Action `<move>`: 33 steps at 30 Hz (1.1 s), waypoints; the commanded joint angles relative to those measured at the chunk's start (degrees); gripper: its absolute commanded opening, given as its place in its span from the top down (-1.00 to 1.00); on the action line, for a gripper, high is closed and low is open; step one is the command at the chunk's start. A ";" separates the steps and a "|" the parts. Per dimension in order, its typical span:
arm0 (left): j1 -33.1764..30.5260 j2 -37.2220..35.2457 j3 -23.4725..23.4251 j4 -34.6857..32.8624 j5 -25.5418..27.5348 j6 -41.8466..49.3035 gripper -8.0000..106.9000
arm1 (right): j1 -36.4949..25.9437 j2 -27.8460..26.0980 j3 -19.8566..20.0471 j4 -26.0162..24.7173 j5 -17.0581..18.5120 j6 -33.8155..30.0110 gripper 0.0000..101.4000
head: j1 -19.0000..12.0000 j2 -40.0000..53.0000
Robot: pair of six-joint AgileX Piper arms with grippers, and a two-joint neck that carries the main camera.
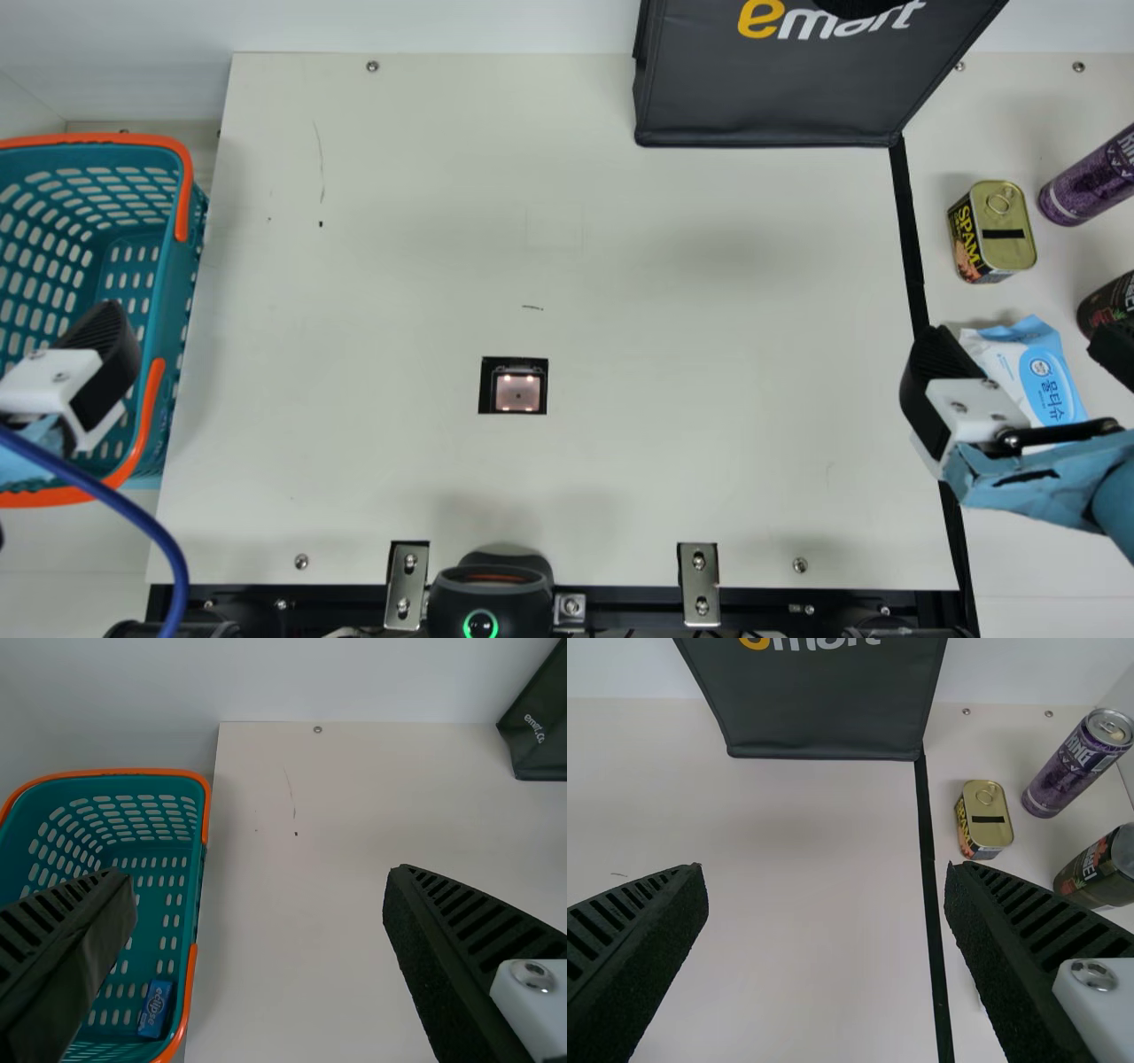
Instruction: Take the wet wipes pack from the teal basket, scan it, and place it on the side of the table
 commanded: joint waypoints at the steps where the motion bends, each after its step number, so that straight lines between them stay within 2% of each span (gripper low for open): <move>1: 0.00 0.00 0.00 0.00 0.00 0.00 -0.71 | 0.00 0.00 0.00 0.00 0.00 0.00 -0.87 | -1.66 0.09; 33: 0.00 0.00 0.00 0.00 0.00 0.00 -0.71 | 0.00 0.00 0.00 0.00 0.03 0.00 -0.87 | -1.66 0.09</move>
